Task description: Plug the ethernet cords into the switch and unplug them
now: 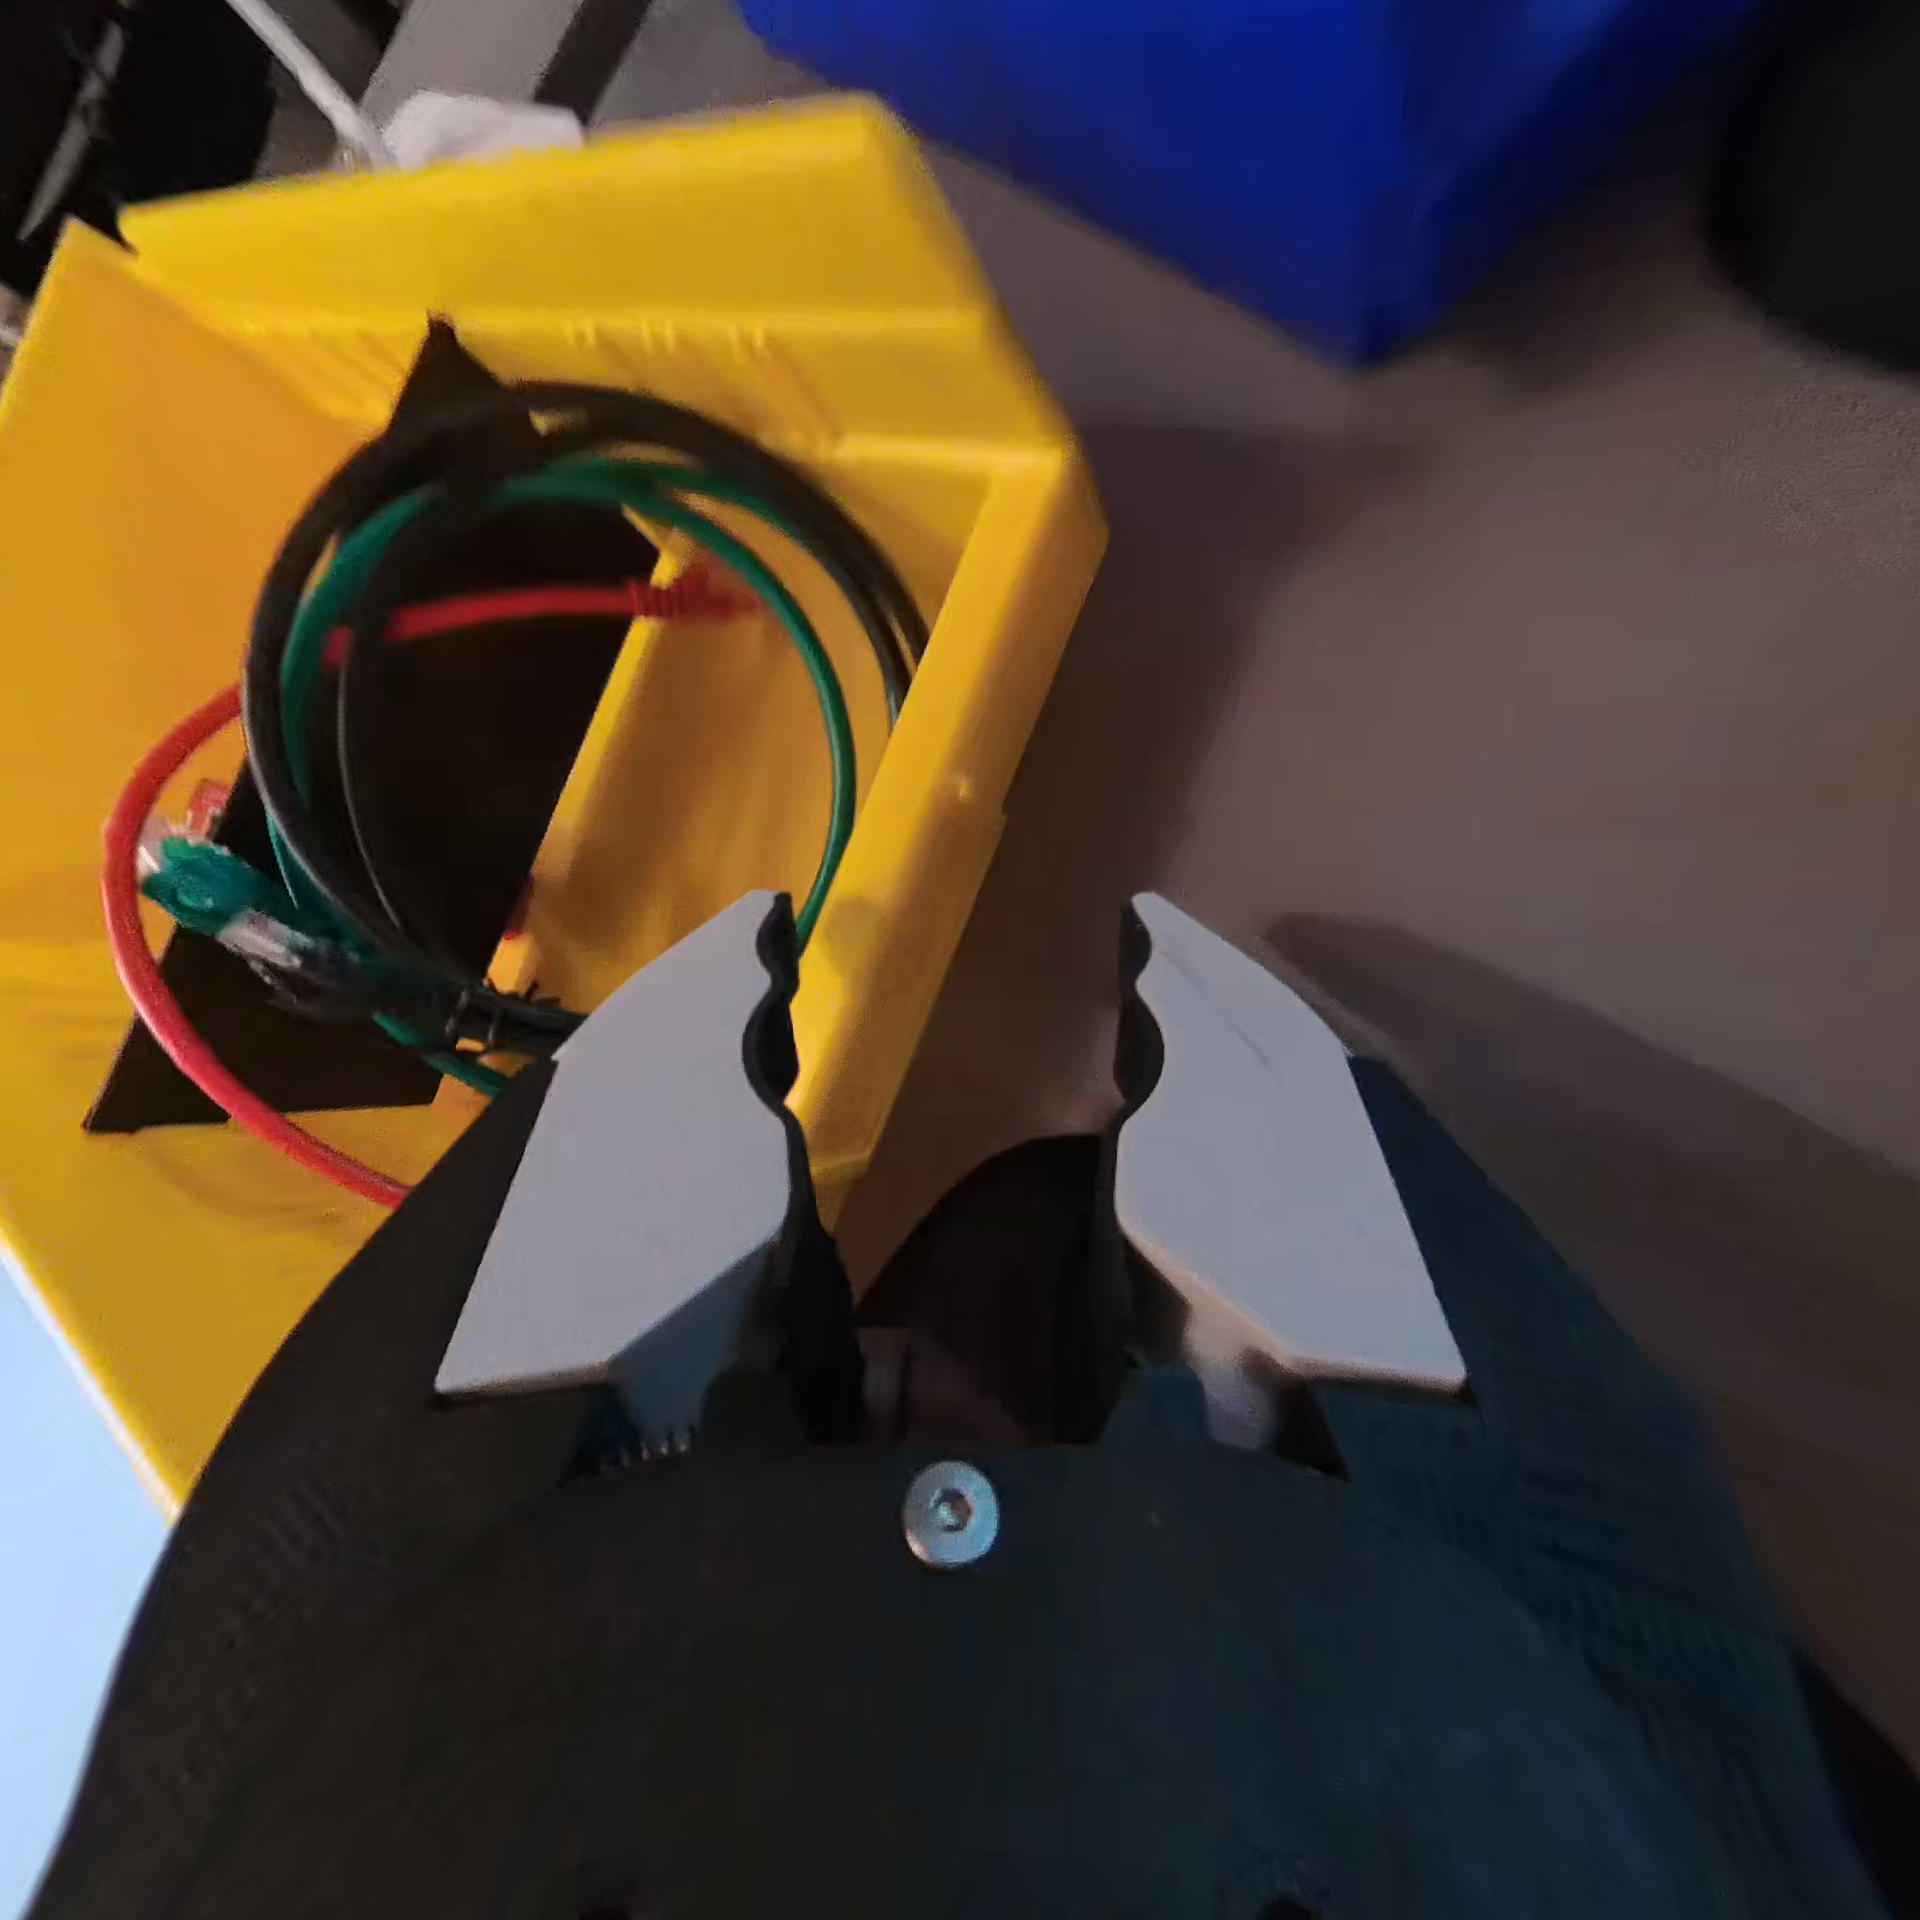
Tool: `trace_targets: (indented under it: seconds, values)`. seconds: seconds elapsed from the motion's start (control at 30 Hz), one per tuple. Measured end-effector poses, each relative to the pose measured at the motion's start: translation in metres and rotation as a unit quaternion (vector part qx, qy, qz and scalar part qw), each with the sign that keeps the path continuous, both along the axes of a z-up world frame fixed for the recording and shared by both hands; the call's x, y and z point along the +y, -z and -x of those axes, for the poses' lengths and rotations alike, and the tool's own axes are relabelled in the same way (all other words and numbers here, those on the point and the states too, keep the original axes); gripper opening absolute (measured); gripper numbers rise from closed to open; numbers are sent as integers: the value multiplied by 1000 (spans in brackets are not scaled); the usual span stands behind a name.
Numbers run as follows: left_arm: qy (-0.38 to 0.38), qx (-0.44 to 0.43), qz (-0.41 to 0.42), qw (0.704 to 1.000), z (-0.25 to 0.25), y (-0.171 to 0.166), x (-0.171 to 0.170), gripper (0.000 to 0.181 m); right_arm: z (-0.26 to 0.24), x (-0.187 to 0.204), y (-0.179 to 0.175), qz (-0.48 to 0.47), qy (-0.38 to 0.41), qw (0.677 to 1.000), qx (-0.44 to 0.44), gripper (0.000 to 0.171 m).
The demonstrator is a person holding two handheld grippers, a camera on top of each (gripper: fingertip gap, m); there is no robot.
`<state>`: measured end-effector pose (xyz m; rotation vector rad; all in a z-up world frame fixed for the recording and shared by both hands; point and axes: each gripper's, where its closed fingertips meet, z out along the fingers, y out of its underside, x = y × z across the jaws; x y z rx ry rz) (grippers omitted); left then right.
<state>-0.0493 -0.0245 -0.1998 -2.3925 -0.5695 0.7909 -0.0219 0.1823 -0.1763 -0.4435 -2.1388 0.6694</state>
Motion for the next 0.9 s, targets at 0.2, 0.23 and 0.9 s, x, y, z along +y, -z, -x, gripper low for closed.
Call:
trace_targets:
  seconds: [0.2, 0.23, 0.9]
  values:
    - [-19, 36, 47, 998, 21, 16, -20, 38, 26, -21, 35, -122, -5, 992, -25, 47]
    - [-16, 28, 49, 998, 22, 19, -23, 38, 27, -19, 39, -138, -1, 990, -34, 38]
    - [-1, 70, 12, 997, -30, 14, -228, 39, -7, 138, 39, -134, 114, 984, -39, 40]
